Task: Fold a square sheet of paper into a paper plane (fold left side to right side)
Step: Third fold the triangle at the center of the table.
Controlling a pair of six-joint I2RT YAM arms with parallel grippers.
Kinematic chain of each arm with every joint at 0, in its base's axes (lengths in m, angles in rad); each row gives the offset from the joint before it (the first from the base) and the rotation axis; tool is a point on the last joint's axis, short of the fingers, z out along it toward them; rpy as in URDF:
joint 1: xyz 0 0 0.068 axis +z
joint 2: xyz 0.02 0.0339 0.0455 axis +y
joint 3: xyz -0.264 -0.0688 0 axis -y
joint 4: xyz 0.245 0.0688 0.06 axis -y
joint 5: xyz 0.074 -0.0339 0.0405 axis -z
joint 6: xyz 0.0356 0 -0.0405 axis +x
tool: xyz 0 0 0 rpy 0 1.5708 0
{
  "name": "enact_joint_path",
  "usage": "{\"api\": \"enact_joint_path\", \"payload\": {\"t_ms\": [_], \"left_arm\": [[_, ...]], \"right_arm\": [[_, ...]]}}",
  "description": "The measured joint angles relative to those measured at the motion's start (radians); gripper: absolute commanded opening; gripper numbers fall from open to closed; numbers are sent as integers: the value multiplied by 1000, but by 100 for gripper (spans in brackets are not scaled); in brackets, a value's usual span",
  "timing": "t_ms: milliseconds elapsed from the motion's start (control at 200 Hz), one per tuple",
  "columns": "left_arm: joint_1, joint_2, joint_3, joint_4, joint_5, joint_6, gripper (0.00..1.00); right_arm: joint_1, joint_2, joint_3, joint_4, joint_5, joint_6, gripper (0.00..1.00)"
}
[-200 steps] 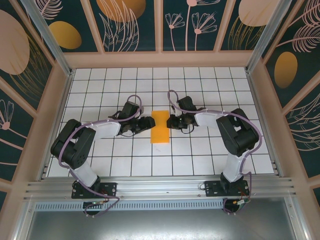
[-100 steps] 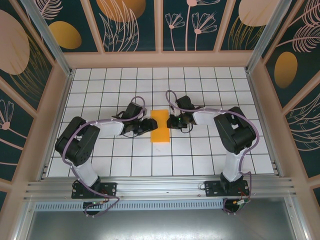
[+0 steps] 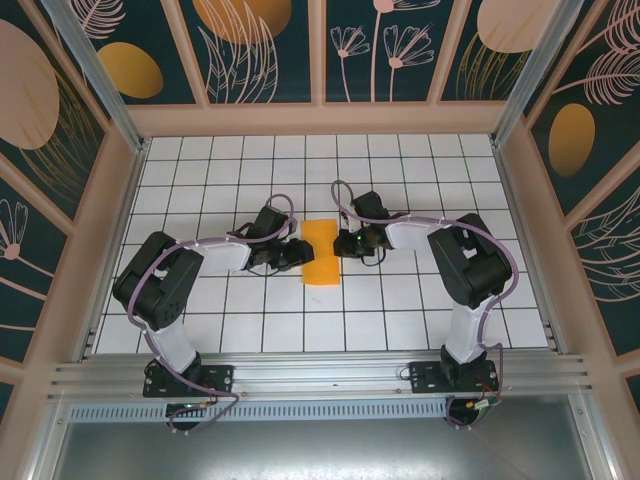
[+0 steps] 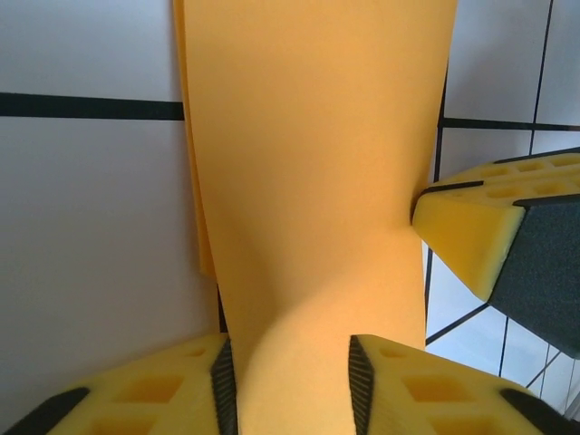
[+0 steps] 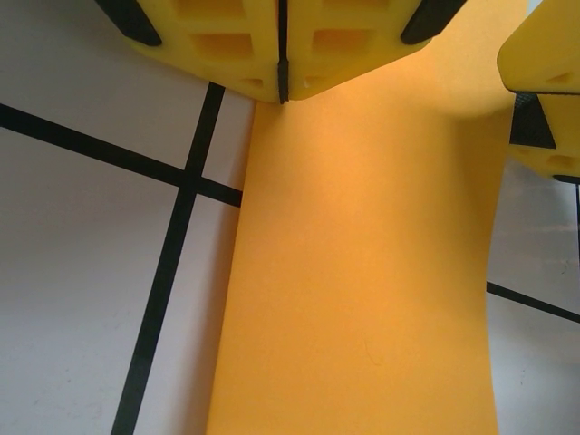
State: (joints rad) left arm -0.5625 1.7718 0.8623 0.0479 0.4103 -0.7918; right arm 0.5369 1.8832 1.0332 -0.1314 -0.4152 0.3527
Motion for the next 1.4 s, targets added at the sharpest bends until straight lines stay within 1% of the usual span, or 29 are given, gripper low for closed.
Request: {"api": "enact_joint_path", "payload": {"t_ms": [50, 75, 145, 180, 255, 310, 415, 525, 641, 726, 816, 846, 921, 1061, 1251, 1331, 1401], "left_arm": [[0, 0, 0, 0, -1, 1, 24], [0, 0, 0, 0, -2, -5, 21], [0, -3, 0, 1, -2, -12, 13], [0, -6, -2, 4, -2, -18, 10], [0, -14, -9, 13, 0, -32, 7], [0, -23, -16, 28, 2, -50, 5], [0, -30, -29, 57, 7, -77, 1], [0, -32, -40, 84, 18, -102, 0], [0, -32, -46, 105, 30, -122, 0], [0, -32, -48, 115, 35, -131, 0], [0, -32, -49, 121, 39, -136, 0], [0, -32, -49, 122, 39, -138, 0], [0, -32, -49, 122, 40, -138, 0], [0, -32, -49, 124, 50, -138, 0], [0, -50, -51, 125, 54, -138, 0], [0, -56, -51, 125, 54, -138, 0], [0, -56, -51, 124, 54, -138, 0]], "right_arm": [[1, -1, -2, 3, 4, -2, 15], [1, -3, -3, 4, 6, -3, 21], [4, -21, -21, 27, 19, -10, 31], [5, -39, -37, 41, 33, -15, 38], [5, -99, -87, 72, 72, -30, 51], [4, -171, -136, 98, 105, -37, 59], [9, -331, -224, 154, 157, -72, 65], [51, -496, -323, 236, 212, -97, 68], [148, -601, -439, 314, 267, -119, 69], [258, -644, -543, 391, 341, -174, 70], [424, -667, -658, 494, 437, -278, 71], [455, -667, -676, 515, 455, -302, 71], [497, -644, -697, 562, 513, -369, 71], [539, -513, -669, 661, 630, -493, 72], [556, -365, -605, 727, 698, -596, 71], [556, -323, -576, 742, 714, -624, 70], [556, -286, -550, 758, 723, -642, 63]]}}
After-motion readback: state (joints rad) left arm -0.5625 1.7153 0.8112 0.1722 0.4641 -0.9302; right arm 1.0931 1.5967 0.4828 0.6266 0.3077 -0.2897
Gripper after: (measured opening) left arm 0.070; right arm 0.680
